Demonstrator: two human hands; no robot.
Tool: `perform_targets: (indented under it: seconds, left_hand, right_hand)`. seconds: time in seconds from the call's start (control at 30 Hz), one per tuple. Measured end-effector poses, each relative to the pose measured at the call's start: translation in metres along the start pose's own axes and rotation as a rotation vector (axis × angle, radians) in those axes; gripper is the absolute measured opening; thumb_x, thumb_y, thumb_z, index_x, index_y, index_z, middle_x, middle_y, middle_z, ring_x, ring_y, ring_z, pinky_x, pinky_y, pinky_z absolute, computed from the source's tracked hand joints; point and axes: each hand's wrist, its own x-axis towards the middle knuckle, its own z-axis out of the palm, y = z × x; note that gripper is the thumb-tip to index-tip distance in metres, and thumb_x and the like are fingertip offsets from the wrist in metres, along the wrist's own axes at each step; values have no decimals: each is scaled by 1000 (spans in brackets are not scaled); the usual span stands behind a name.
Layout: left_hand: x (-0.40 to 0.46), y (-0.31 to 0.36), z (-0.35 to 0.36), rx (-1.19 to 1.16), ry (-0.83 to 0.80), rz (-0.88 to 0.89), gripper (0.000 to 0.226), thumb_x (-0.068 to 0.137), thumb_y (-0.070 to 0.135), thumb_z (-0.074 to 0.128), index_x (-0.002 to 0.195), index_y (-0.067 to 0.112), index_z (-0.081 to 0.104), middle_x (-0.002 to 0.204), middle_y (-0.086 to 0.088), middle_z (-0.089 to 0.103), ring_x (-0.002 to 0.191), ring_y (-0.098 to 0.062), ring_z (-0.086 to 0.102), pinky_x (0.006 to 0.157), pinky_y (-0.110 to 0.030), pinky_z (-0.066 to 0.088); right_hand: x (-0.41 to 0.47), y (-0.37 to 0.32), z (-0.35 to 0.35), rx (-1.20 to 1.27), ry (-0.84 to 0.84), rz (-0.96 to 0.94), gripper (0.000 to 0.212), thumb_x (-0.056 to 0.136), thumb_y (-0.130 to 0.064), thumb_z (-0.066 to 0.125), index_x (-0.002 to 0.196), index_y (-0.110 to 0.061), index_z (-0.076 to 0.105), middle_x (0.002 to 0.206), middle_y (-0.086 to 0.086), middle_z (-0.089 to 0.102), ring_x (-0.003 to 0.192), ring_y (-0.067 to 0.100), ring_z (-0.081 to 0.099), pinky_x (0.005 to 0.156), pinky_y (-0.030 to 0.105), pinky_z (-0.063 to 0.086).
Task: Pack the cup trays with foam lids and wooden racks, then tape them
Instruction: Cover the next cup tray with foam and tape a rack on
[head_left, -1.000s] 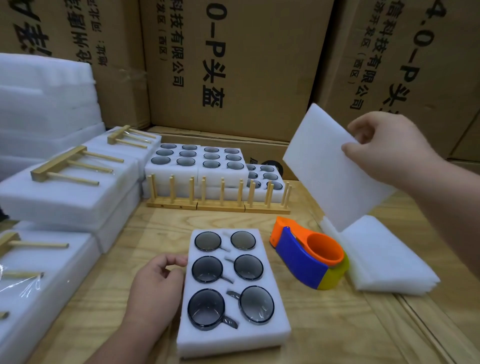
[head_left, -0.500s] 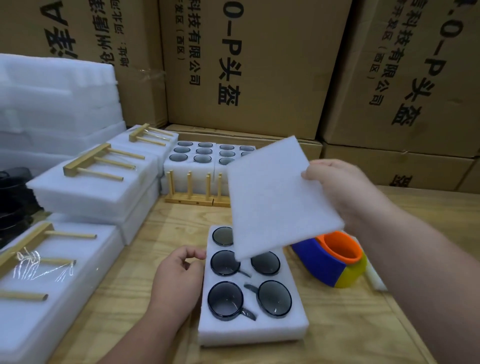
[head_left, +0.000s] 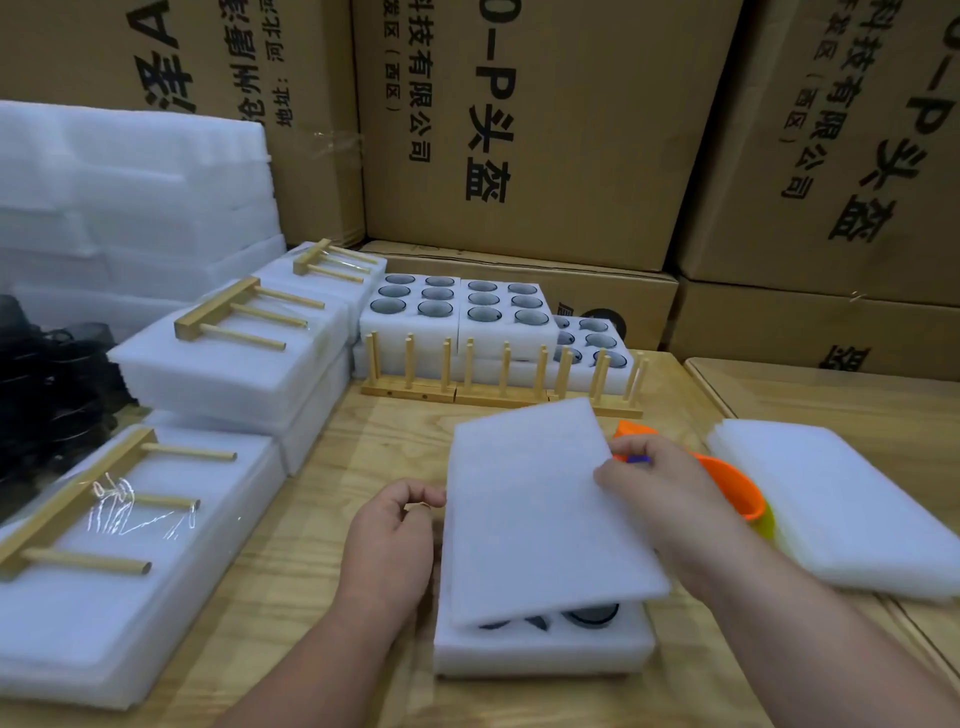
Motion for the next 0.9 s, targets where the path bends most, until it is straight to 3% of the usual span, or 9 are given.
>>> perform_targets:
  seconds: [0.13,0.2,0.3,0.37,0.43,0.5,0.73,0.9]
  left_hand:
    - [-5,6,2,-124,3,51,35,98,0,47,81,24,66,59,4,63,42,-11,49,40,-23,40]
    - [-5,9,2,-156,5,73,26,100,3,50,90,21,66,72,5,70,45,-9,49,43,-22,43]
    - [-7,10,0,-86,-13,82,24,99,10,57,85,25,70,62,6,66,46,-7,51,44,-21,44]
    - [-8,11,0,-40,-26,77,21,96,18,62,81,29,71,62,-1,69,53,-10,57,50,-27,48]
    - [-9,13,-1,-36,-25,74,10,90,28,67,82,32,72,73,-12,73,61,-19,62,60,-38,52]
    - [-10,14,0,-32,-16,78,7,87,32,67,83,32,72,76,-15,73,62,-21,62,62,-39,52]
    - [-9,13,0,-35,-11,36,27,95,12,60,79,30,73,65,-4,72,51,-11,61,46,-24,46]
    - [-8,13,-1,-38,-34,-10,32,93,5,56,80,29,73,69,-7,75,52,-15,62,48,-26,47]
  right_hand:
    - [-7,11,2,-183,31,-70,20,85,-20,64,104,-27,66,76,-2,71,64,10,69,51,25,47]
    - [-9,16,3,-256,52,-75,21,84,-23,65,104,-28,65,82,-3,71,72,13,69,57,27,49]
    - [-10,24,3,-317,43,-38,25,84,-27,67,108,-31,63,91,-5,70,81,13,67,68,36,58]
    - [-11,28,4,-296,39,-27,24,85,-28,67,108,-33,62,92,-4,70,82,13,68,72,38,59]
    - [-10,32,4,-272,41,-37,23,86,-29,68,107,-33,62,89,-4,70,80,13,68,68,36,58]
    - [-9,35,4,-264,45,-52,21,87,-29,68,106,-34,62,85,-4,69,76,12,67,61,31,54]
    - [-8,38,3,-319,57,-109,22,88,-33,69,108,-34,62,86,-10,65,77,7,62,57,22,44]
    - [4,10,-8,-402,108,-274,15,88,-34,68,102,-31,65,92,-13,65,80,2,60,62,23,44]
